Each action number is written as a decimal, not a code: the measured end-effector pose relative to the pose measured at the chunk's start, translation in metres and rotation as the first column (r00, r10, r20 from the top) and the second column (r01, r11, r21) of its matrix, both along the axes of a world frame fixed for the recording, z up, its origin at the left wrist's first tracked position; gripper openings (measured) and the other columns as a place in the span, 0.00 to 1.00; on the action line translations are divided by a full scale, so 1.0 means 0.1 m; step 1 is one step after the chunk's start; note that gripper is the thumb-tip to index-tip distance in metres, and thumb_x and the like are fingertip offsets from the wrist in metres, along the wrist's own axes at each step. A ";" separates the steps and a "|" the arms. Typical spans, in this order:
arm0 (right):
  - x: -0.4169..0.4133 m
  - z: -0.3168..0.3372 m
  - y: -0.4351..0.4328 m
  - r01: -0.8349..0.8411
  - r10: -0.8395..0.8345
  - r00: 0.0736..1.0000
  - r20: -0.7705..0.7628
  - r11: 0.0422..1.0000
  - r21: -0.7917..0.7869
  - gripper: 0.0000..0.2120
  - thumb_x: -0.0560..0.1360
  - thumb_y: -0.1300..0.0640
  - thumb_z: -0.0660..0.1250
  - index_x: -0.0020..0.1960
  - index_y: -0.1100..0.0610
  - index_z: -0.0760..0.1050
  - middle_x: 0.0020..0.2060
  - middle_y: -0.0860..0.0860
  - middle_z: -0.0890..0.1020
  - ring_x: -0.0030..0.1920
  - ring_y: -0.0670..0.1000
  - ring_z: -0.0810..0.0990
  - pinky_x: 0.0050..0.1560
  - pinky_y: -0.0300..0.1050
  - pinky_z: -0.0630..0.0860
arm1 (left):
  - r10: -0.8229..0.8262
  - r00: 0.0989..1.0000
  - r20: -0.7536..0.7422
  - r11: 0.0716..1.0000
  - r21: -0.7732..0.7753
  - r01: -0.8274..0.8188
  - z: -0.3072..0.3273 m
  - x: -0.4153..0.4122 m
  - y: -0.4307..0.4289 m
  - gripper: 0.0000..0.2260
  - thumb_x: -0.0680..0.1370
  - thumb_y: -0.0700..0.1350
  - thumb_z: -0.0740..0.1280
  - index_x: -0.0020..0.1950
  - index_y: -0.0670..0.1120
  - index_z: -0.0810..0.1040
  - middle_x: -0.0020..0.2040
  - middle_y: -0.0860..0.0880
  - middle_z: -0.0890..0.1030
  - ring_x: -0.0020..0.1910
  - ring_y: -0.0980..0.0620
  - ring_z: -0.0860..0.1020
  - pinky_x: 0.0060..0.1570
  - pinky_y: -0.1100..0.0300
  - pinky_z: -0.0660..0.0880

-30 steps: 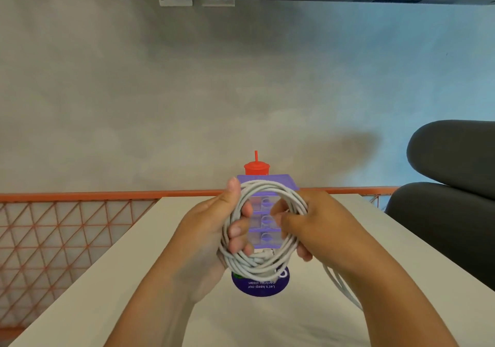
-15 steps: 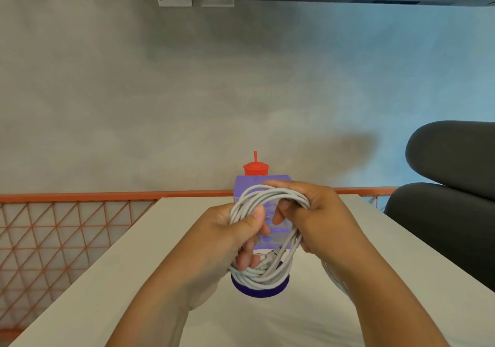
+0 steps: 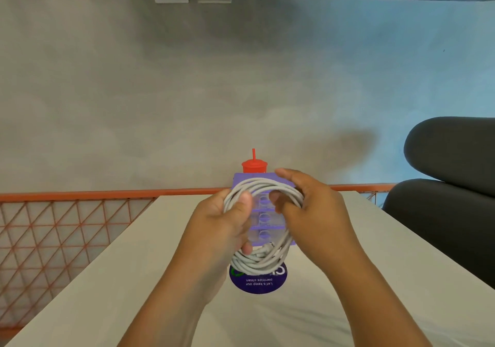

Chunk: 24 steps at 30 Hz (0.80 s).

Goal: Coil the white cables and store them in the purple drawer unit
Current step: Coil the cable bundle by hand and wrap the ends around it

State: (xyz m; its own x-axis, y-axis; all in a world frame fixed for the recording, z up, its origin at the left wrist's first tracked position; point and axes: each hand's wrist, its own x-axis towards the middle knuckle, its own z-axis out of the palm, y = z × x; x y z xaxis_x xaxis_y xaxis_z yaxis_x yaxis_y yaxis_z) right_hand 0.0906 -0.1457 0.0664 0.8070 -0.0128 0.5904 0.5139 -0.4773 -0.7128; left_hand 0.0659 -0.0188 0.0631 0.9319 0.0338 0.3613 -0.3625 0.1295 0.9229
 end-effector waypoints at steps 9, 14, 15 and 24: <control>-0.08 0.06 -0.32 -0.510 0.524 0.763 -0.379 0.848 0.145 0.31 0.68 0.68 0.72 0.66 0.48 0.69 0.40 0.59 0.82 0.32 0.48 0.80 0.33 0.35 0.75 | -0.092 0.993 -0.073 0.953 -0.297 0.066 -0.01 0.07 0.04 0.11 0.77 0.43 0.61 0.35 0.42 0.73 0.21 0.53 0.62 0.16 0.59 0.60 0.18 0.67 0.63; -0.11 0.11 -0.29 -0.432 0.571 0.752 -0.330 0.804 0.408 0.13 0.71 0.72 0.65 0.53 0.60 0.76 0.28 0.54 0.78 0.24 0.44 0.75 0.25 0.33 0.73 | -0.376 0.926 0.039 0.799 -0.492 0.345 0.03 0.00 0.04 0.12 0.70 0.48 0.61 0.43 0.40 0.77 0.23 0.50 0.70 0.21 0.56 0.69 0.30 0.62 0.77; -0.11 0.12 -0.29 -0.407 0.577 0.749 -0.327 0.789 0.460 0.12 0.71 0.73 0.63 0.51 0.61 0.76 0.25 0.52 0.77 0.22 0.44 0.73 0.24 0.33 0.72 | -0.389 0.920 0.047 0.781 -0.513 0.356 0.02 0.00 0.02 0.13 0.71 0.49 0.60 0.45 0.41 0.78 0.24 0.50 0.70 0.22 0.55 0.70 0.29 0.62 0.77; -0.13 0.11 -0.07 -0.360 0.445 0.861 -0.246 0.875 0.323 0.10 0.69 0.74 0.62 0.47 0.64 0.77 0.25 0.54 0.75 0.23 0.47 0.74 0.26 0.36 0.73 | 0.147 0.988 -0.039 0.920 -0.360 -0.152 0.01 -0.04 -0.19 0.17 0.80 0.50 0.57 0.34 0.42 0.70 0.17 0.56 0.64 0.15 0.59 0.63 0.25 0.65 0.70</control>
